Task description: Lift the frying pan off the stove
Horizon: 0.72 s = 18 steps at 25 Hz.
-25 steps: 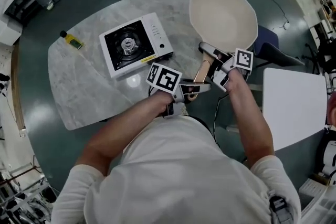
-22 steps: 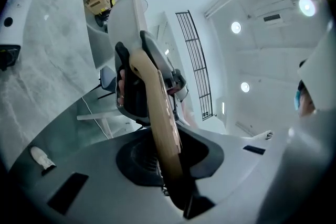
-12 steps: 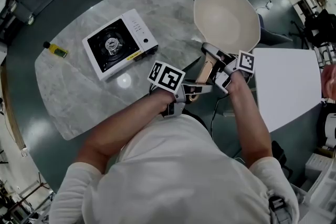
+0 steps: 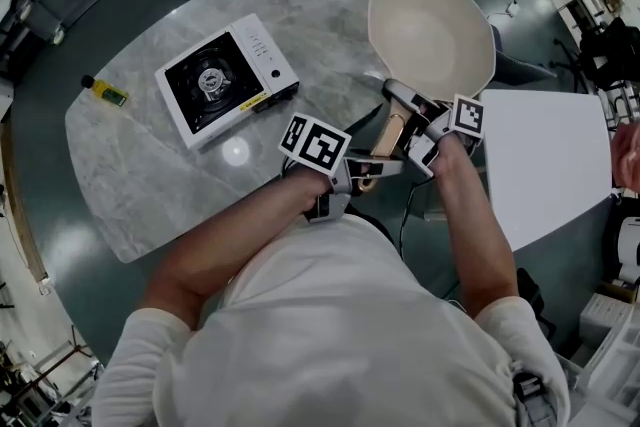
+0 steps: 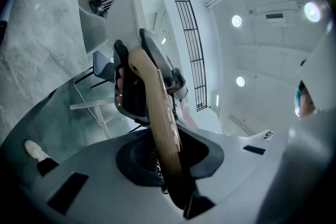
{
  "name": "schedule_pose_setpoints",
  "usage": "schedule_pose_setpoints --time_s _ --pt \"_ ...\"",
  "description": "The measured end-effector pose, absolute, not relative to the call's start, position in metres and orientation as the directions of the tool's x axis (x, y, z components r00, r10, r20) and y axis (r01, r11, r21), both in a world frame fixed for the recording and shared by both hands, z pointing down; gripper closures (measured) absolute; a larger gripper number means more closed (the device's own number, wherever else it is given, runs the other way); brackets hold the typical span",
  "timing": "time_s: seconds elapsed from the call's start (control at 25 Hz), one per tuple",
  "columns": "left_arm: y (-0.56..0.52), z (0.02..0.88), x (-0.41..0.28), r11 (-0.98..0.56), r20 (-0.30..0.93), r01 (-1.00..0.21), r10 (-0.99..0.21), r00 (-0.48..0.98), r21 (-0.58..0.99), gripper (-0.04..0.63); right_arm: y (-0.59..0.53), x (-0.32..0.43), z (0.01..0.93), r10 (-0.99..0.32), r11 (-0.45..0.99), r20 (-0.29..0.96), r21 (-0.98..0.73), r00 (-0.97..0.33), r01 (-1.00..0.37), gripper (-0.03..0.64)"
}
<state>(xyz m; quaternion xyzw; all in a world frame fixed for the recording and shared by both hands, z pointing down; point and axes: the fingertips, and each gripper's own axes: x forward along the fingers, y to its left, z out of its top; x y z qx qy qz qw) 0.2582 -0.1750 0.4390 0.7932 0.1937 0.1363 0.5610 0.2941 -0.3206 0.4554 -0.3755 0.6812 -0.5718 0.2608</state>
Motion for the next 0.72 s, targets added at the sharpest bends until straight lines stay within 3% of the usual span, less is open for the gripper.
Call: schedule_pose_setpoints --time_s 0.72 --pt "-0.186 0.436 0.26 -0.308 -0.002 0.141 0.409 0.912 0.941 0.511 -0.333 0.289 0.453 -0.772 0.082 0.067 -0.975 -0.632 -0.204 0.449"
